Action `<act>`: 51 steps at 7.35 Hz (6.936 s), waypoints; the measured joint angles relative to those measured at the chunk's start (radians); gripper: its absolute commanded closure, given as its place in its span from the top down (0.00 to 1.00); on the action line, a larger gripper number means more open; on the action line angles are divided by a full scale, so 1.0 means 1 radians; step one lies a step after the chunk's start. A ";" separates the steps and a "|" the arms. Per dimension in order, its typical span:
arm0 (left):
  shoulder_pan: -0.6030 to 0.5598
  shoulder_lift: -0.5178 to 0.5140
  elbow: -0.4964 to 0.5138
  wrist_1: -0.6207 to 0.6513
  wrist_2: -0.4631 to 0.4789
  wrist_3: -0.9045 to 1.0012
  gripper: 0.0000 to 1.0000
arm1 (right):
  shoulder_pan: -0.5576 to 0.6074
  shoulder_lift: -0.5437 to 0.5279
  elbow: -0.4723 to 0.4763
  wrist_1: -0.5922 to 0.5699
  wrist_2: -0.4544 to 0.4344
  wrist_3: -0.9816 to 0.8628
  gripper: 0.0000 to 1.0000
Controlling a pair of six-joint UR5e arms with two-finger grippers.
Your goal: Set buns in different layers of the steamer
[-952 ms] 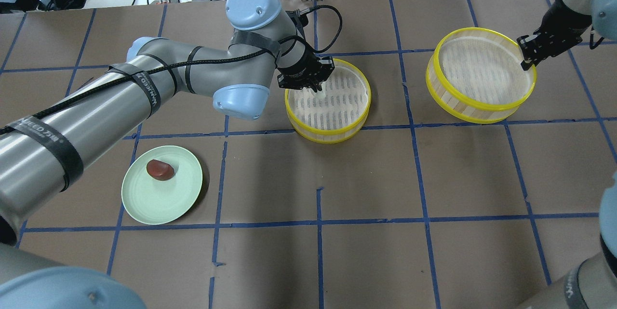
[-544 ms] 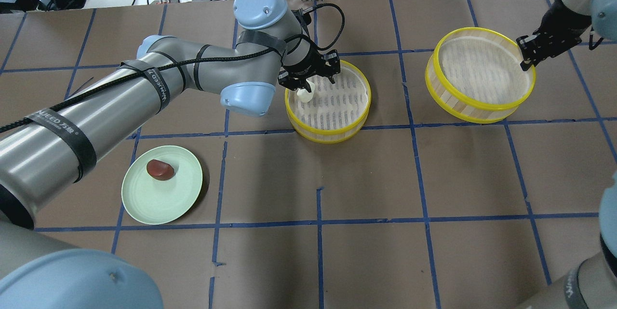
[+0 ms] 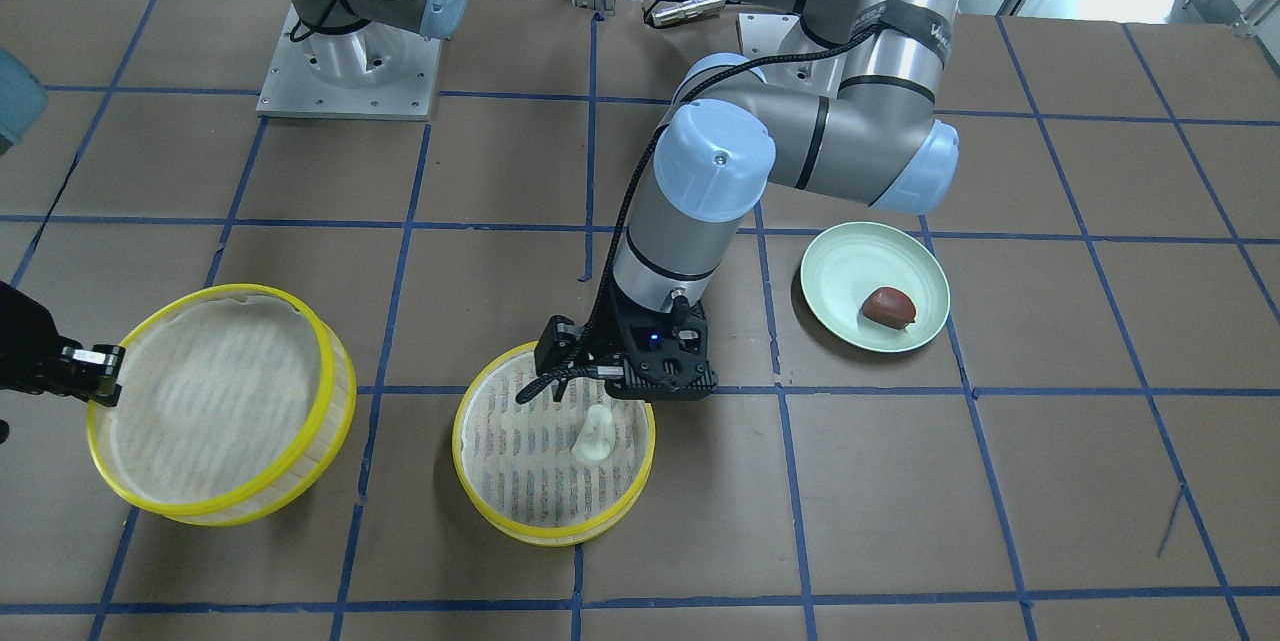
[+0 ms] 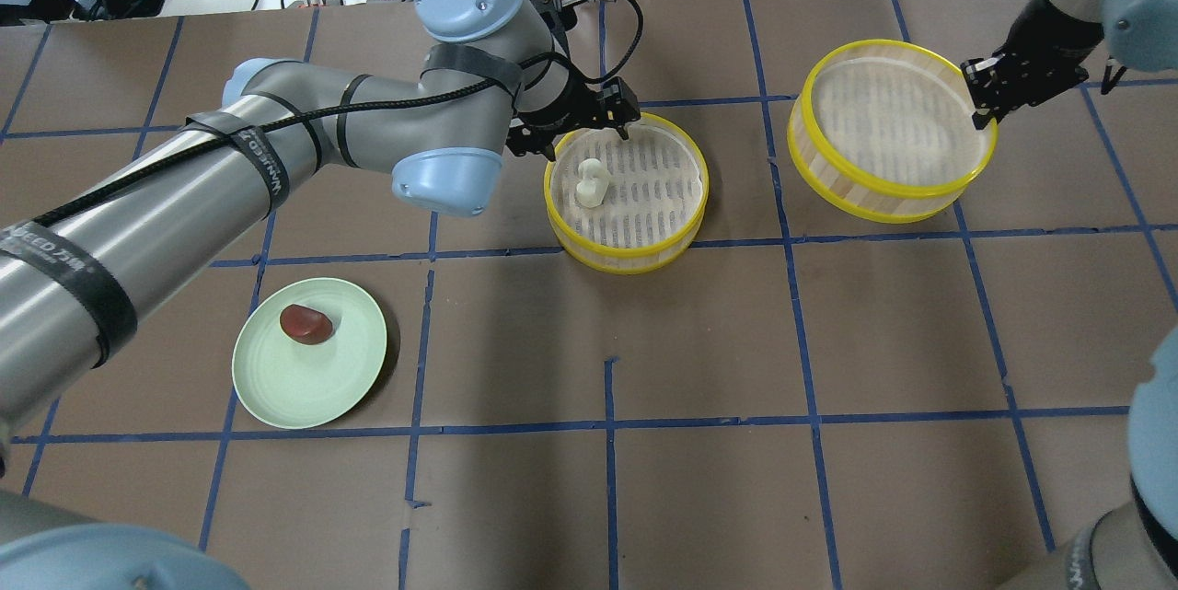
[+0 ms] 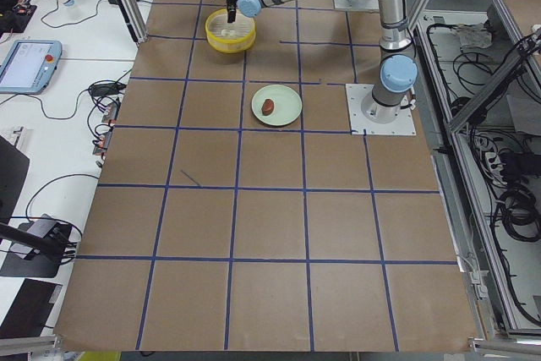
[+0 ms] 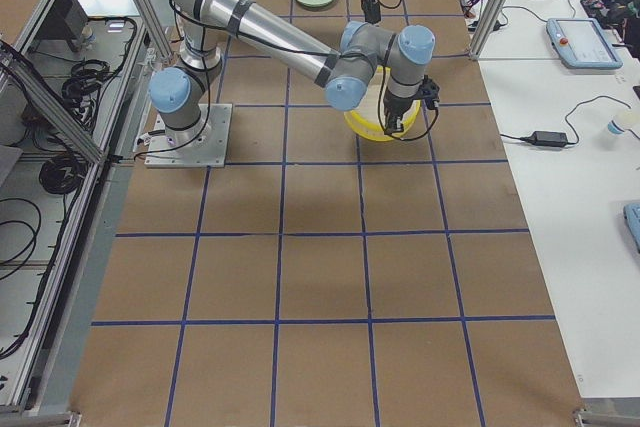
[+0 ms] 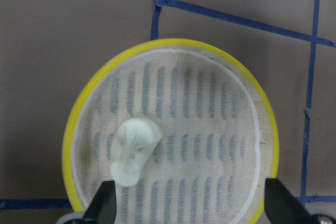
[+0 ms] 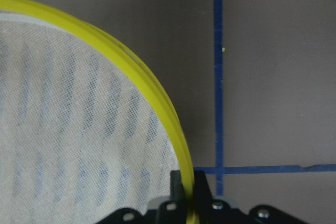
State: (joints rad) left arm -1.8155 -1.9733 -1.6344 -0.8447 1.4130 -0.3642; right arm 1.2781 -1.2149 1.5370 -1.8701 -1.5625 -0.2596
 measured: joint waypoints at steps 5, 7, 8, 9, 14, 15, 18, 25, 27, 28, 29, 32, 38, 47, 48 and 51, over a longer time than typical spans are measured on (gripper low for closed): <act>0.376 0.240 -0.338 -0.140 0.167 0.575 1.00 | 0.436 0.030 -0.002 -0.022 -0.007 0.603 0.07; 0.467 0.279 -0.457 -0.145 0.181 0.653 1.00 | 0.497 0.074 -0.005 -0.057 -0.047 0.667 0.07; 0.481 0.284 -0.480 -0.150 0.204 0.657 1.00 | 0.506 0.084 -0.010 -0.064 -0.080 0.653 0.07; 0.486 0.285 -0.502 -0.153 0.225 0.645 1.00 | 0.508 0.087 -0.015 -0.067 -0.108 0.640 0.07; 0.490 0.265 -0.547 -0.155 0.240 0.610 1.00 | 0.508 0.094 -0.017 -0.079 -0.116 0.641 0.08; 0.490 0.264 -0.541 -0.152 0.245 0.611 1.00 | 0.508 0.095 -0.017 -0.083 -0.115 0.639 0.08; 0.490 0.245 -0.496 -0.141 0.271 0.614 1.00 | 0.507 0.096 -0.005 -0.086 -0.115 0.634 0.17; 0.490 0.190 -0.483 -0.140 0.274 0.596 0.30 | 0.505 0.096 0.006 -0.112 -0.117 0.638 0.81; 0.490 0.189 -0.491 -0.140 0.276 0.596 0.10 | 0.502 0.093 0.007 -0.111 -0.118 0.637 0.94; 0.490 0.193 -0.487 -0.140 0.277 0.592 0.10 | 0.489 0.083 -0.003 -0.106 -0.117 0.626 0.96; 0.489 0.206 -0.474 -0.143 0.278 0.582 0.10 | 0.452 0.052 -0.020 -0.066 -0.107 0.600 0.96; 0.474 0.306 -0.349 -0.261 0.279 0.567 0.10 | 0.293 -0.135 -0.043 0.188 -0.062 0.372 0.99; 0.185 0.230 0.074 -0.394 0.175 0.322 0.10 | 0.253 -0.286 -0.065 0.368 0.059 0.242 1.00; -0.096 -0.079 0.208 -0.139 0.071 -0.019 1.00 | 0.277 -0.320 -0.028 0.309 0.025 0.241 1.00; -0.094 -0.060 0.195 -0.142 0.075 -0.014 1.00 | 0.277 -0.319 -0.025 0.308 0.026 0.241 1.00; 0.077 0.124 0.171 -0.415 0.084 0.229 1.00 | 0.277 -0.326 -0.024 0.304 0.026 0.242 1.00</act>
State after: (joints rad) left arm -1.7384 -1.8488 -1.4638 -1.2598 1.4972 -0.1348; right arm 1.5554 -1.5404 1.5129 -1.5666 -1.5366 -0.0177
